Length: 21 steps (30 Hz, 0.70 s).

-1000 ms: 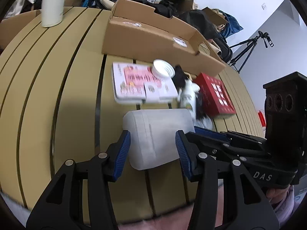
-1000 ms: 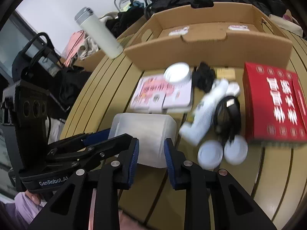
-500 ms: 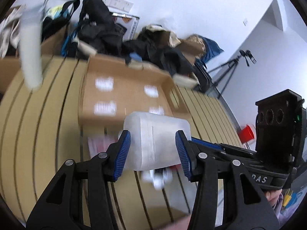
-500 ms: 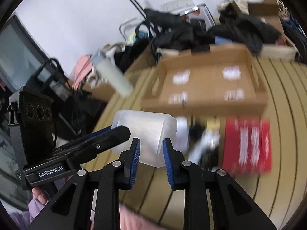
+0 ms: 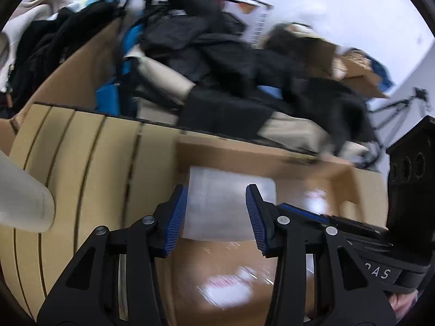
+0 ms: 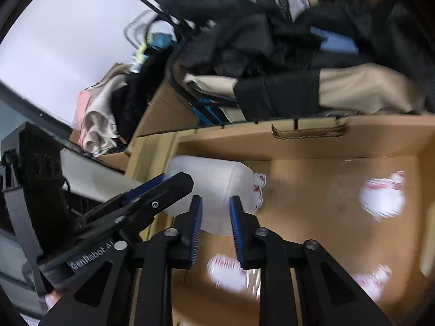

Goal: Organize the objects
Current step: 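Carry the tissue pack with the right tool into the cardboard tray and release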

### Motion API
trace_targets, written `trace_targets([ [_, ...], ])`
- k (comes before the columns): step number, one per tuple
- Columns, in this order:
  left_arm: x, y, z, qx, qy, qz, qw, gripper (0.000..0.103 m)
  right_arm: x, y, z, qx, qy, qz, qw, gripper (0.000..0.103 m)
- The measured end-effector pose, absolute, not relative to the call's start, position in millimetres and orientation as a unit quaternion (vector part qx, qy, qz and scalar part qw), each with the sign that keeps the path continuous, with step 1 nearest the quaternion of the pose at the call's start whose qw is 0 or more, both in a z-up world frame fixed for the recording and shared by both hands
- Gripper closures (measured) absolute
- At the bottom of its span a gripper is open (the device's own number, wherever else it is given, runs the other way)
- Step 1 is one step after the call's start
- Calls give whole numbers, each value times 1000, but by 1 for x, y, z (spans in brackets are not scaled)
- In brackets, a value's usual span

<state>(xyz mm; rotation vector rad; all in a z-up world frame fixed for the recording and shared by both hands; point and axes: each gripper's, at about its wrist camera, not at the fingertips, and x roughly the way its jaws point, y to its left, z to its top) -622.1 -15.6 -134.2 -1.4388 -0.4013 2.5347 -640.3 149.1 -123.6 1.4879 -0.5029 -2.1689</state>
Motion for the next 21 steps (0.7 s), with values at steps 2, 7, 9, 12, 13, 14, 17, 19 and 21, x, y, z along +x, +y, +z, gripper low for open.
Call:
trace_targets([
  [2,-616,-18,-133,-455,-139,872,116,51,-651,148,-145,551,-194,-782,216,79],
  [7,-604,-17,-118,-443,-116,876,154,39,-660,149,-147,559,-165,-788,196,78],
  [9,-596,-18,-103,-438,-97,881,148,30,-653,151,-129,538,-145,-807,193,77],
  [12,-571,-22,-70,-418,-55,897,129,5,-637,162,-99,506,-115,-835,182,52],
  [13,-563,-22,-60,-409,-37,904,118,0,-627,170,-84,490,-101,-849,172,17],
  [14,-553,-22,-49,-396,-17,912,107,0,-617,178,-71,476,-88,-861,156,6],
  [17,-524,-26,-19,-378,27,923,71,0,-586,205,-37,448,-58,-883,130,0],
  [19,-507,-29,-3,-382,34,922,55,0,-561,230,-16,443,-46,-888,116,0],
  [21,-486,-33,13,-382,31,923,49,0,-535,251,3,437,-41,-893,99,0],
])
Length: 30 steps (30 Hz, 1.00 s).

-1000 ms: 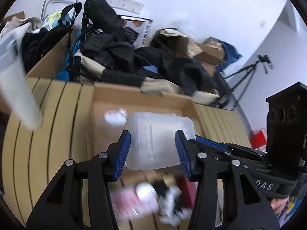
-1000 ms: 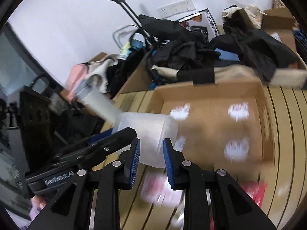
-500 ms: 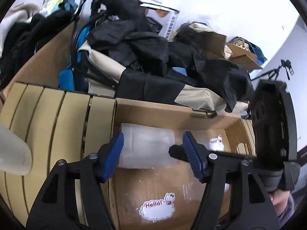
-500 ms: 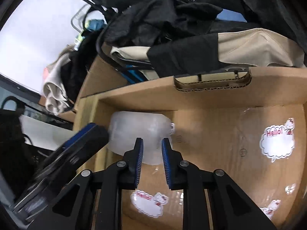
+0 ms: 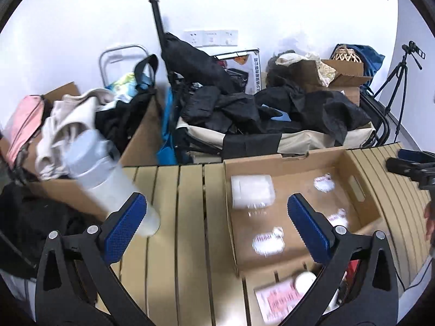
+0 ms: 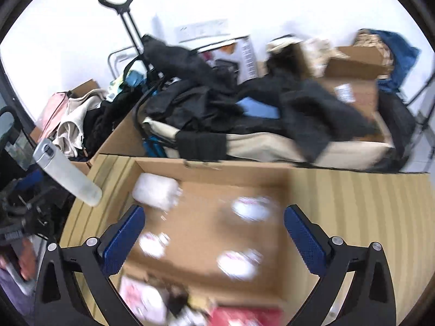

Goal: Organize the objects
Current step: 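Carry the tissue pack with the right tool into the cardboard tray and release, then withdraw the right tool and move toward the red printed box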

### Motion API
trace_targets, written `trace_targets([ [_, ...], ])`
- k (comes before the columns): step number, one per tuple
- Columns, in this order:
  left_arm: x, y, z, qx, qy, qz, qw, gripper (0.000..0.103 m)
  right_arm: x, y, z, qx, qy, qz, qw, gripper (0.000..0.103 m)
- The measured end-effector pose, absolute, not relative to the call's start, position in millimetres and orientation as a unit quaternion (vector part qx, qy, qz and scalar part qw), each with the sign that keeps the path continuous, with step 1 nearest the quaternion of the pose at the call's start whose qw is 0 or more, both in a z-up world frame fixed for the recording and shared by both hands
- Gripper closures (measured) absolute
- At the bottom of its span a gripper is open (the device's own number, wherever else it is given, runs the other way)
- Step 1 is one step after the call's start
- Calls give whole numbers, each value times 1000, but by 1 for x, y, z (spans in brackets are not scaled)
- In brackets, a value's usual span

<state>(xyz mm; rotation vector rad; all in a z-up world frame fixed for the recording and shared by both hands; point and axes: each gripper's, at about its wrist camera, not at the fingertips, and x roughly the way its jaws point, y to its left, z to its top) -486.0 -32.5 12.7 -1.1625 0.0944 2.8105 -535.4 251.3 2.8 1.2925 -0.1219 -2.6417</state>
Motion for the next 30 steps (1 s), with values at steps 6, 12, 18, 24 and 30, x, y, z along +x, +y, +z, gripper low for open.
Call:
trace_targets([
  [6,-397,-33,52,-374,28,926,41,0,-436,287,51,417,-38,-906,67,0],
  [12,-274,-39,46,-365,31,930,19,0,-310,287,64,377,-14,-923,82,0],
  [18,-144,-46,28,-347,1,937,48,0,-182,266,40,357,-36,-919,167,0],
  [24,-88,-41,35,-332,24,941,58,0,-89,244,34,330,-42,-911,245,0],
  [30,-83,-37,46,-310,6,949,61,0,-73,251,49,305,4,-932,194,0],
])
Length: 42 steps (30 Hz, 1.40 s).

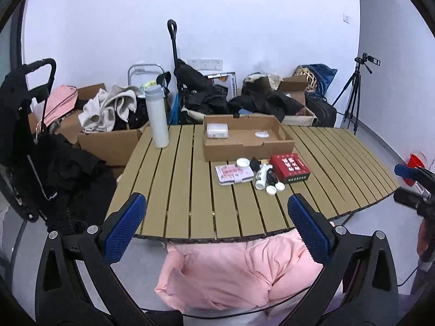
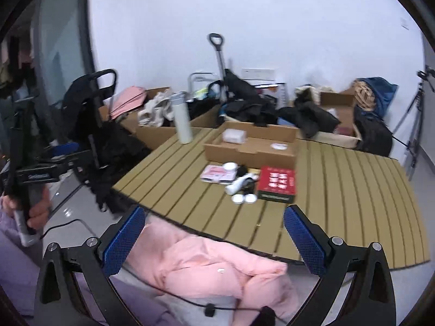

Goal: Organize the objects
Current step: 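Withdraw the right tool and move toward the red printed box, then grasp the red printed box with the right tool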

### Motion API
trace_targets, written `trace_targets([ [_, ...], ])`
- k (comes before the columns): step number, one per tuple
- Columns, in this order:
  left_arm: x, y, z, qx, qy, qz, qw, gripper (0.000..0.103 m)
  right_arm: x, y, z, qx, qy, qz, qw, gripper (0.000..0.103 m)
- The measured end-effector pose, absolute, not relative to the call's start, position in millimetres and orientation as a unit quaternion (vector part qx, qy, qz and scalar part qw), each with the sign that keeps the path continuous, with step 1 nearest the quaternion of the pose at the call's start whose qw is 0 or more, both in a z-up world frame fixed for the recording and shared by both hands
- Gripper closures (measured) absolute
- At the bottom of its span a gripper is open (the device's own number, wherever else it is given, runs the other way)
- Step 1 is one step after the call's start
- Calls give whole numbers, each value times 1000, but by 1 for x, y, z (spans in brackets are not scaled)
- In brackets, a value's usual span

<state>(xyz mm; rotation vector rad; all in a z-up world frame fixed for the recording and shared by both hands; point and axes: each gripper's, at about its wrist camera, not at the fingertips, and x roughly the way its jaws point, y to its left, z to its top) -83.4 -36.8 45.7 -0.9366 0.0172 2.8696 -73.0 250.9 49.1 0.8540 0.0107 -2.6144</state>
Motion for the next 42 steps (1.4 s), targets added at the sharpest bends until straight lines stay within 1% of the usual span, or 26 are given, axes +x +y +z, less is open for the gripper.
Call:
trace_targets([
  [3,-92,-30,30,-334,12,940,63,0,-80,263,41,320,-16,-933,162,0],
  [6,-113,-20,12,-355,-2,931,80,0,-95,271,23,344,-23,-929,137,0],
  [10,-165,7,-19,-385,-24,915,117,0,-126,287,-7,380,-35,-918,109,0],
  [14,-229,55,-43,-403,-36,898,171,0,-169,307,-36,407,-50,-907,97,0],
  [17,-282,96,-66,-419,-55,878,225,0,-212,322,-57,425,-67,-898,88,11],
  [18,-298,110,-76,-433,-56,871,227,2,-231,326,-65,430,-77,-895,92,15],
  [19,-313,122,-86,-444,-56,865,229,4,-244,328,-71,432,-82,-893,93,16],
  [20,-326,134,-97,-452,-49,859,234,10,-262,331,-78,435,-87,-891,95,18],
  [21,-338,144,-105,-461,-40,855,233,16,-280,333,-87,438,-92,-889,97,28],
  [22,-348,152,-113,-469,-34,852,232,29,-294,333,-94,442,-96,-886,99,38],
  [23,-359,160,-124,-480,-31,846,231,38,-309,334,-102,446,-98,-884,101,44],
  [24,-369,165,-133,-492,-33,838,232,40,-324,334,-110,452,-98,-881,100,50],
  [25,-373,167,-141,-500,-36,833,235,42,-338,334,-120,456,-97,-879,101,54],
  [26,-379,169,-150,-511,-40,826,236,45,-351,335,-130,460,-102,-876,105,56],
  [28,-384,169,-160,-523,-42,818,236,47,-366,338,-144,469,-121,-867,120,60],
  [33,-388,167,-170,-520,-51,818,242,53,-381,344,-164,474,-155,-857,133,62],
  [35,-387,166,-168,-518,-57,820,236,59,-380,347,-165,473,-164,-855,133,63],
  [37,-383,163,-162,-517,-64,822,229,60,-376,347,-159,475,-165,-854,132,71],
  [42,-347,152,-113,-476,-71,841,246,61,-337,330,-109,440,-111,-882,123,72],
])
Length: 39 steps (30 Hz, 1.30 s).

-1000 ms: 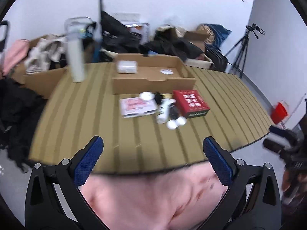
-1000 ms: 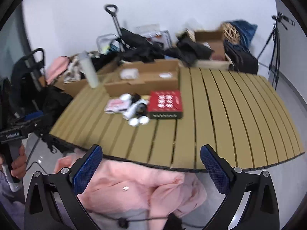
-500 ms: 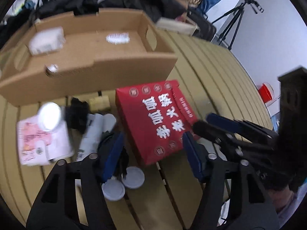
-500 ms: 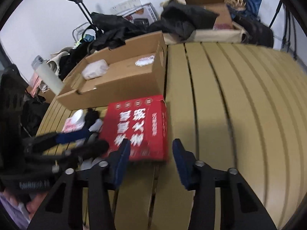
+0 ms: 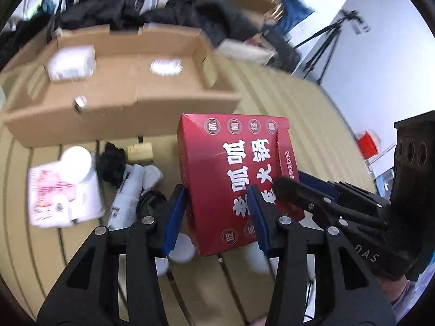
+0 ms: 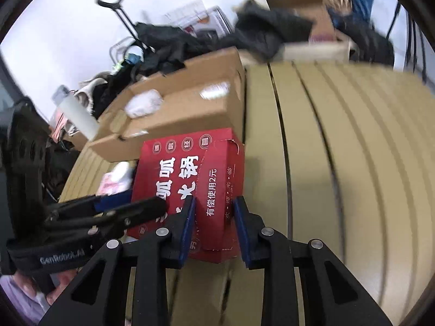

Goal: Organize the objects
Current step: 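Grasp the red printed box with the right tool, then place the red box into the cardboard tray with the right tool and release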

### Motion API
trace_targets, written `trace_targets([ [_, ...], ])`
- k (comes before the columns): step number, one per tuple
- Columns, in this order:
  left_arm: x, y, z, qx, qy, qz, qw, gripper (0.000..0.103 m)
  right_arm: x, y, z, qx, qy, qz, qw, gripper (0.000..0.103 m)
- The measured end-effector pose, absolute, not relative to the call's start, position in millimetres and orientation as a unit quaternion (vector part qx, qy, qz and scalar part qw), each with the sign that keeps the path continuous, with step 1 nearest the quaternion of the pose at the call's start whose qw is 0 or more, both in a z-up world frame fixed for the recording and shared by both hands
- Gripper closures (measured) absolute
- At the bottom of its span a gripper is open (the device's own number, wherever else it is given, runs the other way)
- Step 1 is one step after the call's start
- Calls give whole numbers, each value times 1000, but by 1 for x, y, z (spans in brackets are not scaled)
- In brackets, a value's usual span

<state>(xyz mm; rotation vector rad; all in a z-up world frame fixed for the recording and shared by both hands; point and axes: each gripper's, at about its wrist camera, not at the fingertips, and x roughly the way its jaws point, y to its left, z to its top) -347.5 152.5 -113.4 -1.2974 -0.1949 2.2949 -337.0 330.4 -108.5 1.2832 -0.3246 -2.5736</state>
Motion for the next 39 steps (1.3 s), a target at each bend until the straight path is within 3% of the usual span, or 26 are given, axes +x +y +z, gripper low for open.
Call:
trace_targets([
  [5,-281,128,-64,-429,-88,858,268,61,-274,316,-56,404,-109,-899,131,72],
  [12,-261,109,-42,-415,-102,862,272,62,-231,294,-28,387,-111,-906,133,72],
  [17,-299,104,-16,-381,-95,881,266,62,-258,287,-6,369,-110,-912,139,72],
  [23,-420,102,-1,-389,-96,885,239,67,-371,281,12,370,-114,-911,143,72],
  [31,-555,118,-68,-446,-70,866,214,67,-532,285,-45,442,-107,-882,126,72],
  [35,-594,133,-122,-504,-62,837,203,68,-580,284,-87,486,-77,-866,94,72],
  [39,-601,137,-140,-506,-41,844,175,68,-604,285,-117,489,-58,-868,53,72],
])
